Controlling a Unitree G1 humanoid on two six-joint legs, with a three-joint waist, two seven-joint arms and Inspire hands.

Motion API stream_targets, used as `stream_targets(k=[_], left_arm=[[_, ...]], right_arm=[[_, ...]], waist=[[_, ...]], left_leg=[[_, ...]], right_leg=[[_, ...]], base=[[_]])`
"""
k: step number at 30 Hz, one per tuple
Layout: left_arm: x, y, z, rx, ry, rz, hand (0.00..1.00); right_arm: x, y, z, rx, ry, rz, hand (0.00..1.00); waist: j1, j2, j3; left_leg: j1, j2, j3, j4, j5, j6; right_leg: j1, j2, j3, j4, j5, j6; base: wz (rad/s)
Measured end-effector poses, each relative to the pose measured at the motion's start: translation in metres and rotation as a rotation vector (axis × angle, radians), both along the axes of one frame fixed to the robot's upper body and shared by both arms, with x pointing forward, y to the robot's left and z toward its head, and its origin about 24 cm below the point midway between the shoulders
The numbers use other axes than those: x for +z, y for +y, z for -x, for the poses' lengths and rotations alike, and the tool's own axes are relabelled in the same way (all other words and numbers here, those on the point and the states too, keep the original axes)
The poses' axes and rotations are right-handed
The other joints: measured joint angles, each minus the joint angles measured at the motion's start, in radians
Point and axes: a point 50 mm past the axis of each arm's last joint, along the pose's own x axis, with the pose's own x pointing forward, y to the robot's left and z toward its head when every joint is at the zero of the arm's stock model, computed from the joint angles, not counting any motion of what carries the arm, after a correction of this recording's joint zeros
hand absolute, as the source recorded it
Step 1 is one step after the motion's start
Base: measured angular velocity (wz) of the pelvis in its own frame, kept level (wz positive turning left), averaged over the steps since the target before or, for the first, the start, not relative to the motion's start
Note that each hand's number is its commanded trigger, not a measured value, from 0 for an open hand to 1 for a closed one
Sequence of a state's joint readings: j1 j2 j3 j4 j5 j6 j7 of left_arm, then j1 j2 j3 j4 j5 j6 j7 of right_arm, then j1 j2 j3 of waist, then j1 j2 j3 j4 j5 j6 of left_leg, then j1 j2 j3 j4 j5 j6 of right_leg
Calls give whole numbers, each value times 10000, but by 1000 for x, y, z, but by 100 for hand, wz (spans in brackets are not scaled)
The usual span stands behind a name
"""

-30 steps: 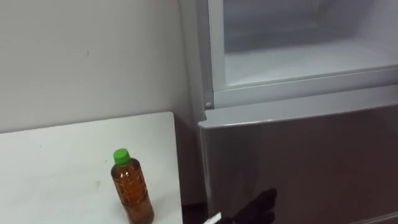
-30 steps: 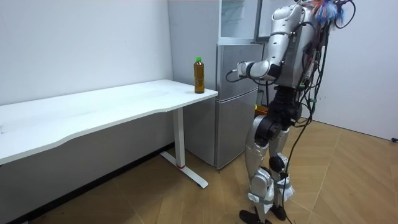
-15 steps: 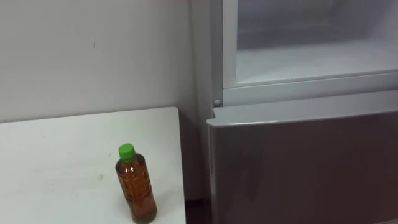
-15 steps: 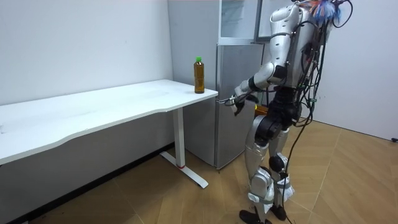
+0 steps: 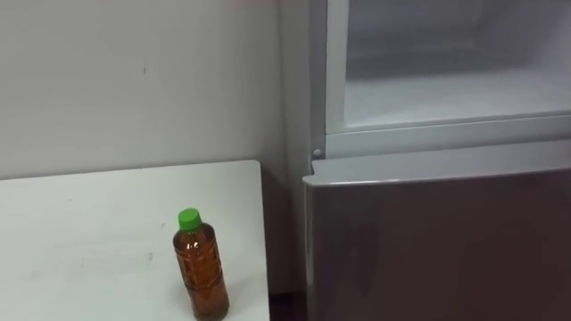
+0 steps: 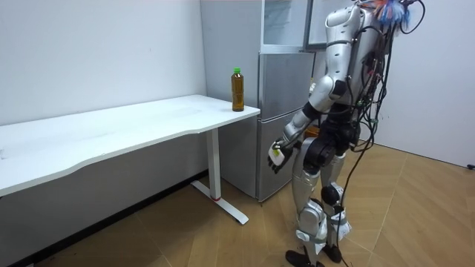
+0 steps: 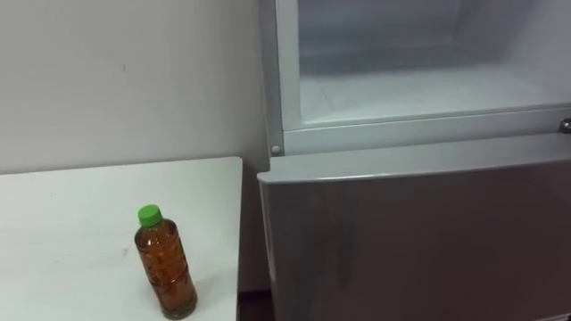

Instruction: Put the bottle in the upper fridge

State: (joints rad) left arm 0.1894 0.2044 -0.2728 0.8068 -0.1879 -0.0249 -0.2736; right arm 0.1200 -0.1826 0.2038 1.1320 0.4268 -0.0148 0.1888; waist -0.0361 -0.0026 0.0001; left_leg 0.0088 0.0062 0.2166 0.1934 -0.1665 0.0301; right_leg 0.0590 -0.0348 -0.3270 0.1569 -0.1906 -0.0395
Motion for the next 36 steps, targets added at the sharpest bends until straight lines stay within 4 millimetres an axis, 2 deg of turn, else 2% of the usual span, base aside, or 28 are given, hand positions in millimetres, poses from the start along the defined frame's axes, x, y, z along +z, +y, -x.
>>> stream_targets(k=[2, 6, 14, 24, 28, 30, 32, 36], left_arm=[[-5, 5, 11, 451, 373, -275, 0], [-9, 14, 20, 1505, 595, -621, 0], [-18, 29, 53, 4059, 1534, -1274, 0], [-19, 34, 56, 4662, 1665, -2116, 0], [-19, 36, 55, 4844, 1615, -2454, 0], [-18, 39, 57, 4832, 1623, -2698, 0], [-18, 42, 58, 4907, 1572, -2837, 0], [-17, 45, 58, 4982, 1426, -3030, 0]], right_arm=[[0, 1, 1, -69, -51, 2, 0], [-1, 2, 5, -355, -3, -49, 0], [-2, 2, 13, -1032, 114, -101, 0], [-1, 1, 11, -1092, -41, 61, 0], [8, 1, -9, -889, -1102, -6, 0], [22, 5, -39, -382, -2476, -49, 0], [31, 9, -56, -20, -3355, -130, 0], [49, 18, -77, 822, -4654, -231, 0]], waist=[[6, -23, 6], [137, -49, 12], [194, 40, 6], [199, 38, -25], [190, -34, -50], [202, -35, -43], [262, -33, -17], [487, -140, -18]], left_leg=[[71, 0, 1, -61, 0, 0], [194, -11, -13, -154, -3, 0], [417, -30, -41, -313, -28, -15], [440, -31, -7, -314, -40, -26], [408, -27, 25, -321, -44, -20], [428, -17, 24, -324, -44, -20], [475, -16, 26, -321, -44, -21], [453, -18, 37, -324, -53, -29]], right_leg=[[36, 15, 45, 1, 0, 0], [92, 51, 227, 1, -23, 27], [241, 65, 272, -32, -7, 38], [277, 65, 236, -45, -10, 37], [261, 54, 233, -25, -12, 40], [259, 55, 247, -17, -8, 33], [258, 67, 284, -21, -7, 32], [249, 72, 295, -41, -7, 32]], base=[[0], [-4], [-3], [0], [-1], [-4], [0], [0]])
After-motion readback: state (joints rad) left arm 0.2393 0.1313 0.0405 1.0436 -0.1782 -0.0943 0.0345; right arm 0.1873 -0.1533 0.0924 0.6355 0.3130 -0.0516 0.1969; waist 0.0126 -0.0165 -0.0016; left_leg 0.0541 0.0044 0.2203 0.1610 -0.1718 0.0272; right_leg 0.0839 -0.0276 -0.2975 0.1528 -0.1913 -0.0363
